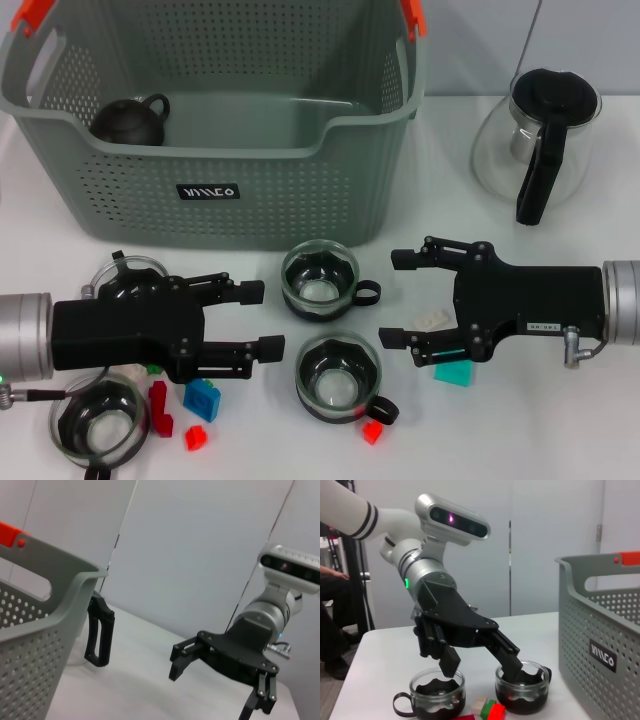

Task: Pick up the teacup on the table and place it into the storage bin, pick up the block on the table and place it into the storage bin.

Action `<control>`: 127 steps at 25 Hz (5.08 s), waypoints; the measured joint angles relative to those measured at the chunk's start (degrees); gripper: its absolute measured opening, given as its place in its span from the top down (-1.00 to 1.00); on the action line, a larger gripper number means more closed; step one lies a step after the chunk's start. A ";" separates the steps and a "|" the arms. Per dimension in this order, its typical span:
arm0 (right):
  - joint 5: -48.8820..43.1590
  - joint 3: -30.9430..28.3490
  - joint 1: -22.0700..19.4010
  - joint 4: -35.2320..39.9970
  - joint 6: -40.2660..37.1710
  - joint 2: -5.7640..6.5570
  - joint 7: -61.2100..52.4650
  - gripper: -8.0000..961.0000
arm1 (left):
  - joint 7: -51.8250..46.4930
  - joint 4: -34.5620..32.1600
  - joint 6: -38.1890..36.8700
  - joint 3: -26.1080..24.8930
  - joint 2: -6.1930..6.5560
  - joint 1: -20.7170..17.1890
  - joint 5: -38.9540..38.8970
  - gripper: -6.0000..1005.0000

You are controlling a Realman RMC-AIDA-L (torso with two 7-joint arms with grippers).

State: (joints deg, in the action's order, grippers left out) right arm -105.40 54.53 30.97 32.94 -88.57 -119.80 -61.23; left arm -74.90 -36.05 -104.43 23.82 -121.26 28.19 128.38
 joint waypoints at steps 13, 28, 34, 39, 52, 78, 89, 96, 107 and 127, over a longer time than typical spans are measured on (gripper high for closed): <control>-4.29 4.17 0.03 11.65 -6.45 -0.02 -9.54 -0.97 | 0.76 -1.40 -1.74 0.24 0.24 -0.71 0.54 -0.66; -15.28 15.00 10.68 17.75 -6.23 -0.63 -31.53 -0.97 | 0.89 -1.43 -1.75 0.35 0.24 -0.19 0.64 -0.66; -17.94 19.46 12.45 21.15 -6.10 -0.80 -35.33 -0.97 | 1.28 -1.26 -1.31 0.35 0.24 -0.24 0.43 -0.66; -18.62 24.94 13.38 20.88 -3.20 -1.03 -35.94 -0.97 | 3.50 -0.92 -1.86 -0.08 0.20 -0.33 0.10 -0.66; -18.25 39.10 13.22 20.63 6.76 -1.33 -39.93 -0.97 | 3.71 -0.77 -2.23 -0.27 -0.01 -0.65 -0.07 -0.66; -18.27 46.72 13.51 20.76 13.65 -1.75 -43.26 -0.93 | 3.77 -0.78 -1.74 -1.06 0.04 -1.05 -0.59 -0.66; -15.91 47.43 14.75 17.53 15.23 -1.52 -43.91 -0.86 | 4.49 -0.78 -1.74 -1.15 0.01 -1.03 -0.64 -0.66; -15.31 48.39 14.64 17.41 15.36 -1.41 -43.85 -0.08 | 4.50 -0.78 -1.74 -1.15 0.04 -1.06 -0.68 -0.66; -15.46 48.67 14.79 17.47 14.21 -1.23 -45.51 0.83 | 4.58 -0.78 -1.74 -1.14 -0.03 -1.64 -0.68 -0.66; -15.81 27.90 7.76 28.67 0.18 0.06 -42.46 0.83 | 5.11 -0.78 -1.75 -1.16 -0.02 -1.91 -1.01 -0.66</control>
State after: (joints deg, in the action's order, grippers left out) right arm -121.21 82.43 38.73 61.61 -88.39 -119.74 -103.69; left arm -69.78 -36.83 -106.17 22.66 -121.29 26.28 127.37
